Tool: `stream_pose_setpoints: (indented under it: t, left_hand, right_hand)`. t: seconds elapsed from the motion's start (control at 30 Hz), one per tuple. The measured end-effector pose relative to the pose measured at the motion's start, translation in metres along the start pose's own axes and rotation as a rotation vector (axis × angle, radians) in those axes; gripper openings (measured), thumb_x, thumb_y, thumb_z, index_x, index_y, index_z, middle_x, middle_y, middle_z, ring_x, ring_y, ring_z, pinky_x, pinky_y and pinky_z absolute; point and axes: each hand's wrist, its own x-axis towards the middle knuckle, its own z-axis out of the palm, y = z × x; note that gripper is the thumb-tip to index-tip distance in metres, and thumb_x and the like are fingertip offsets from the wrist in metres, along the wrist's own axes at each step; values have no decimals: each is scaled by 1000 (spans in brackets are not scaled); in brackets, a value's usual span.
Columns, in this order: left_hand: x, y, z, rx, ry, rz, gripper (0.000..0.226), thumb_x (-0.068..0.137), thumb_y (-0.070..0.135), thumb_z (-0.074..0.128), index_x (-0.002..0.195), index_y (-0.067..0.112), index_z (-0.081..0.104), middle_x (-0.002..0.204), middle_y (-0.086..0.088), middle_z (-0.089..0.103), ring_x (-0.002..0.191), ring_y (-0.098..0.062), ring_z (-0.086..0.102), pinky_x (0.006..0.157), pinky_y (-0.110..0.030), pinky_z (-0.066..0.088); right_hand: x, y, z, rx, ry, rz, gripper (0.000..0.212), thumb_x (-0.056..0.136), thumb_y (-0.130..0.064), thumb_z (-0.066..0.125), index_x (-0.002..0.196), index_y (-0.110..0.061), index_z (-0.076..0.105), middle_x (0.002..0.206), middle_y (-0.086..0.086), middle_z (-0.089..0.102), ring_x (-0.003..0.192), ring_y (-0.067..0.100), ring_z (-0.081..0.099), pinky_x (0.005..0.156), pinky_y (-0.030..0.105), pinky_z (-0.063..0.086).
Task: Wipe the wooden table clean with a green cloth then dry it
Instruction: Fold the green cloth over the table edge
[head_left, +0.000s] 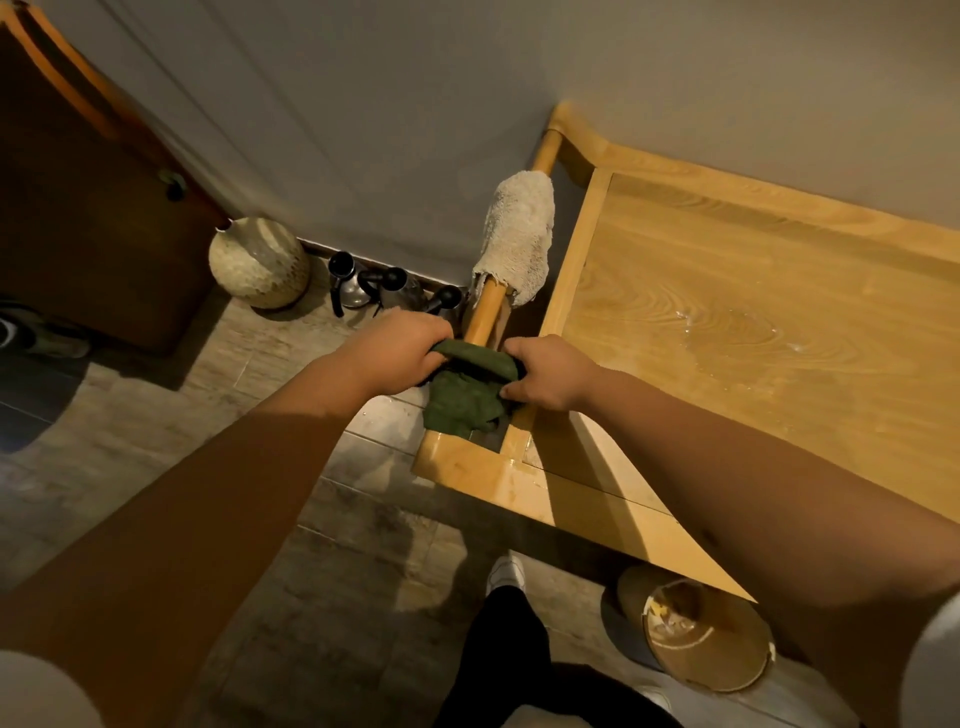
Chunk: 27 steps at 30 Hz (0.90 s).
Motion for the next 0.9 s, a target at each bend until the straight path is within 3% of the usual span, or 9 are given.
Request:
stream_pose_setpoints:
  t: [0.13, 0.33, 0.47, 0.63, 0.73, 0.9]
  left_hand:
    - [-25, 14, -14, -38, 102, -9, 11, 96, 26, 58, 102, 18, 62, 89, -3, 67, 81, -23, 61, 64, -36, 46]
    - [-45, 66, -50, 21, -4, 89, 12, 91, 22, 62, 101, 29, 60, 89, 10, 57, 82, -10, 56, 63, -26, 42]
    - [-49, 116, -61, 2, 7, 151, 13, 90, 22, 63, 100, 31, 60, 89, 13, 54, 82, -6, 53, 69, -28, 45]
    - [-39, 186, -49, 0, 4, 212, 9, 91, 37, 64, 94, 36, 56, 78, 14, 58, 72, -1, 52, 55, -26, 40]
    - [-27, 233, -37, -61, -8, 269, 21, 90, 39, 66, 81, 41, 47, 72, 15, 54, 67, 0, 49, 52, -26, 34]
    - [-4, 313, -3, -89, -47, 345, 17, 91, 29, 68, 92, 34, 52, 79, 20, 47, 73, -2, 45, 61, -18, 34]
  right_hand:
    - [-37, 2, -20, 48, 89, -11, 23, 85, -33, 74, 92, -16, 60, 87, 2, 64, 82, 22, 59, 67, 36, 46]
    - [-119, 2, -66, 93, 98, -13, 17, 83, -26, 77, 85, -18, 63, 75, -1, 68, 61, 8, 67, 55, 31, 56]
    - [-186, 16, -94, -21, 146, 35, 16, 84, -26, 75, 83, -28, 59, 75, -11, 63, 70, 2, 60, 59, 25, 46]
    - [-277, 53, -114, -52, 102, 181, 25, 87, -20, 71, 80, -35, 52, 80, -8, 60, 76, 5, 57, 62, 25, 43]
    - [-332, 88, -120, -17, 119, 264, 23, 87, -20, 72, 84, -33, 53, 83, -9, 60, 78, 7, 56, 62, 24, 39]
    - [-416, 152, -113, -28, 103, 358, 21, 89, -25, 70, 92, -39, 55, 87, -13, 60, 82, 3, 55, 67, 24, 41]
